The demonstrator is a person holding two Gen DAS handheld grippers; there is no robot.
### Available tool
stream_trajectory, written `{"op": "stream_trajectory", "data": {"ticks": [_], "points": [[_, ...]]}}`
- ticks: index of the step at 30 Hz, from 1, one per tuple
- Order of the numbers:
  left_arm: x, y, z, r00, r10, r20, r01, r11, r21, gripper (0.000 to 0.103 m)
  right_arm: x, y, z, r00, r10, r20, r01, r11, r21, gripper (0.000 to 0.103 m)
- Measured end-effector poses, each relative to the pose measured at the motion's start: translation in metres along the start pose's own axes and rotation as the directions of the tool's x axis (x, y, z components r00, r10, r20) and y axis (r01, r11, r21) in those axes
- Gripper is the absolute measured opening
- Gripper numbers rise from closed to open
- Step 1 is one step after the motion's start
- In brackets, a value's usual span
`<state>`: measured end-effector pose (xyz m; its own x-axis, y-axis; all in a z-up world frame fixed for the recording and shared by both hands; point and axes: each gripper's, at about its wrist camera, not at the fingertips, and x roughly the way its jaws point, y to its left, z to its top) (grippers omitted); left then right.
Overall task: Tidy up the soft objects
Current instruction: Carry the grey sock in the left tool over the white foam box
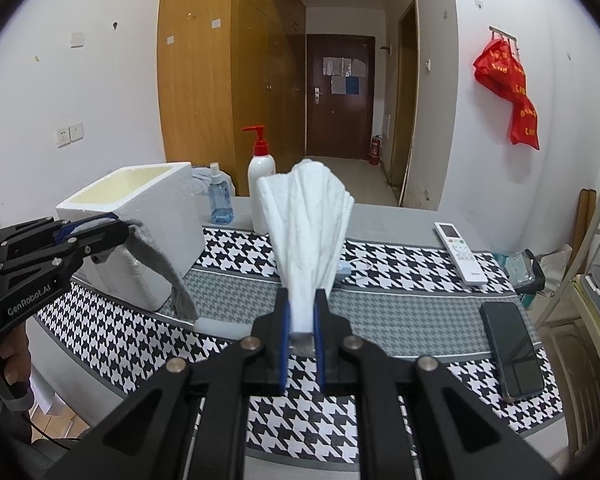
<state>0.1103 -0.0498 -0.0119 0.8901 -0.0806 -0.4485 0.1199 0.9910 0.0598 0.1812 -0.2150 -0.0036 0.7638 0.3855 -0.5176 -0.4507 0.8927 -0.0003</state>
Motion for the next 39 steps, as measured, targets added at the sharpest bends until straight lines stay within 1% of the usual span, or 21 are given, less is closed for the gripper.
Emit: {"op": "stream_trajectory", "data": {"ticks": [5,12,16,20,30,34,39], "points": [[0.0,0.005,0.005,1.0,0.019,0.008,-0.019,1.0,-0.001,0.016,-0.001,0.006,0.003,1.0,0.013,0.01,-0.013,1.0,-0.011,0.013],[-0.003,0.01,0.011,1.0,0.015,0.015,-0.015,1.0,-0.013,0.016,-0.003,0.013,0.009,0.999,0.032,0.023,-0.032,0.999,-0.023,0.013],[-0.006,0.013,0.014,0.999,0.027,0.026,-0.026,1.0,-0.016,0.016,-0.003,0.017,0.011,0.999,0.036,0.028,-0.035,0.999,-0.031,0.013],[-0.007,0.013,0.019,0.999,0.014,0.03,-0.013,1.0,-0.017,0.016,-0.003,0.019,0.015,0.999,0.041,0.036,-0.039,0.998,-0.038,0.013],[-0.011,0.019,0.033,0.998,0.04,0.058,-0.039,0.999,-0.018,0.016,-0.004,0.023,0.02,0.998,0.049,0.05,-0.047,0.998,-0.043,0.013],[-0.011,0.023,0.037,0.998,0.025,0.055,-0.023,0.999,-0.023,0.016,-0.004,0.024,0.021,0.997,0.048,0.053,-0.045,0.998,-0.047,0.013],[-0.014,0.024,0.043,0.997,0.03,0.068,-0.03,1.0,-0.011,0.016,-0.004,0.027,0.024,0.997,0.051,0.058,-0.048,0.997,-0.053,0.013]]}}
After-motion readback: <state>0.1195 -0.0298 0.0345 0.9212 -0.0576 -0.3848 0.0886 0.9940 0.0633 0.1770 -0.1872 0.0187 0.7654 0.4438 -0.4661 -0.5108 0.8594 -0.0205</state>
